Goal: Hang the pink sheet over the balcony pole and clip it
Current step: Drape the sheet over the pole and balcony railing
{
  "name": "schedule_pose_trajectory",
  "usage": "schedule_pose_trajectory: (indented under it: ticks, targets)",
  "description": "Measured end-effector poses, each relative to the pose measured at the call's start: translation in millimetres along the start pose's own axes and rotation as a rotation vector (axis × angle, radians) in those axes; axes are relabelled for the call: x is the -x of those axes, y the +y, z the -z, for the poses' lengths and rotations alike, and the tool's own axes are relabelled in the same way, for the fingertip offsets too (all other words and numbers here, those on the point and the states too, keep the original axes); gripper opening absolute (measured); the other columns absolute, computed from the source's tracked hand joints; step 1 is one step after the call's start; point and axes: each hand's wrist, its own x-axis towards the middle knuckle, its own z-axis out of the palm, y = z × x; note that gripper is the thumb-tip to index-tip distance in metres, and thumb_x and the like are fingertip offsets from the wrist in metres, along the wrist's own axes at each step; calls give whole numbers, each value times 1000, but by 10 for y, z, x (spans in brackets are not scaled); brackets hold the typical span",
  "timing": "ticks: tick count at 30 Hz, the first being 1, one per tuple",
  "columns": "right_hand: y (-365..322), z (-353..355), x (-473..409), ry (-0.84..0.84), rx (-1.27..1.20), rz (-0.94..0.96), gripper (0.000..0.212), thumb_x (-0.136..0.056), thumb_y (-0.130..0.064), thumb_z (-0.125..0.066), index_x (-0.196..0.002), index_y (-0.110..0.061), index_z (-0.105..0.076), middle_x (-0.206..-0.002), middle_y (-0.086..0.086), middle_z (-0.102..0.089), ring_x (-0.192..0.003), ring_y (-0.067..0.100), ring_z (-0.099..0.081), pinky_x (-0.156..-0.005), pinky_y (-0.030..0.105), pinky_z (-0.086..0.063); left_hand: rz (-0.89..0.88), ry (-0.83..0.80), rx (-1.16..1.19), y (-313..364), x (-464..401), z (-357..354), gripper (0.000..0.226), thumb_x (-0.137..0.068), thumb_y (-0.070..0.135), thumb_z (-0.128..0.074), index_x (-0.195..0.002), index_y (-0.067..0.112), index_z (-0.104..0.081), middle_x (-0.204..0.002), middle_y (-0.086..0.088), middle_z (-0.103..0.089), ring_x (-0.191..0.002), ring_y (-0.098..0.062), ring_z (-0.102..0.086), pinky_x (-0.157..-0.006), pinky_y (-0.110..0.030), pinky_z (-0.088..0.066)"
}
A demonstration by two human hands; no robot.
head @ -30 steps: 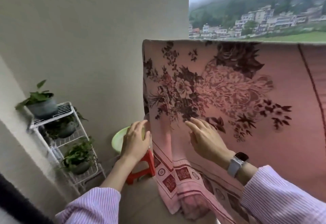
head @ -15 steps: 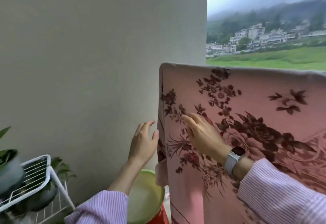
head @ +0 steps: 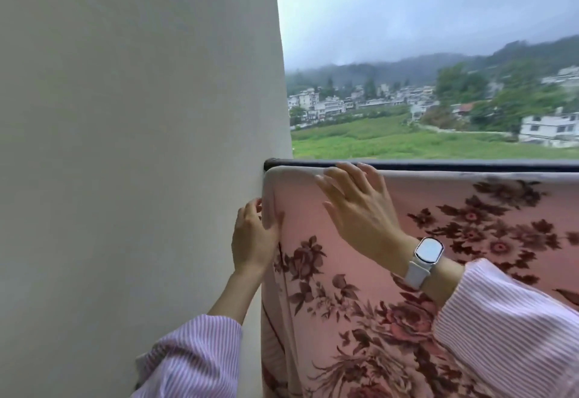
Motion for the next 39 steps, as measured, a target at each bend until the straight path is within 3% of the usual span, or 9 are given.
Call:
schedule_pose_trajectory:
  ticks: [3, 7, 14, 23, 26, 30, 33, 36, 39]
  targets:
    - [-24, -160, -159, -6, 61, -107, 40, -73, -24, -65, -110, -12, -59, -107, 4, -62, -105, 21, -42, -87, 37, -27, -35, -11, 96, -184, -197, -74, 21, -89, 24, -55, -100, 7, -62, -97, -9, -64, -83, -19, -59, -68, -23, -43]
    - [-66, -211, -275, 46, 129, -203, 6, -82, -19, -60, -87, -16, -63, -90, 0, -64, -84, 24, -56, -75, 35, -28, -99, 3, 214, -304, -312, -13, 16, -91, 16, -52, -95, 3, -62, -81, -3, -62, -69, -15, -54, -60, -16, -36]
    - [9, -28, -660, -22, 23, -308, 10, -86, -16, -56, -80, -12, -63, -81, 4, -64, -71, 27, -61, -56, 25, -31, -310, 113, 312, -100, -691, 160, 15, -94, 15, -44, -86, 5, -52, -72, 2, -53, -57, -4, -46, -53, -8, -35]
    - [930, 245, -1547, 57, 186, -468, 14, -92, -15, -49, -96, -12, -63, -102, 4, -63, -78, 27, -61, -65, 28, -39, -650, 144, 54, 978, -1856, -28, 28, -97, 27, -34, -95, 3, -48, -80, -6, -58, -64, -24, -52, -61, -30, -35]
    - [1178, 126, -1534, -163, 305, -542, 15, -89, -13, -51, -94, -16, -65, -103, 4, -64, -85, 26, -60, -69, 27, -40, -686, -6, -186, 1076, -1971, -342, 27, -97, 27, -35, -100, 5, -49, -90, -14, -64, -75, -32, -61, -61, -32, -37]
    - [1247, -60, -1206, -610, 201, -652, 16, -81, -17, -56, -89, -20, -70, -99, 5, -69, -89, 26, -63, -79, 31, -46, -623, -419, -429, 875, -1782, -650, 24, -95, 30, -42, -100, 10, -53, -101, -12, -64, -89, -29, -59, -68, -32, -39]
    - [1075, -7, -1089, -623, -46, -620, 20, -85, -16, -54, -96, -12, -70, -103, 9, -70, -90, 26, -64, -83, 37, -52, -556, -700, -588, 814, -1705, -625, 23, -89, 35, -51, -100, 17, -59, -106, -5, -62, -90, -22, -54, -70, -30, -37]
    - [634, 135, -974, -608, -291, -429, 27, -91, -28, -51, -110, -15, -64, -111, 5, -67, -94, 20, -63, -81, 30, -50, -503, -569, -512, 816, -1672, -542, 21, -87, 36, -52, -97, 19, -58, -103, -4, -63, -87, -21, -54, -70, -29, -37]
    - [273, 187, -769, -611, -171, -255, 33, -92, -43, -44, -116, -26, -59, -114, -4, -64, -96, 16, -60, -69, 26, -43, -540, -220, -234, 801, -1602, -448, 17, -88, 23, -54, -102, 13, -58, -100, -7, -66, -87, -26, -60, -73, -31, -42]
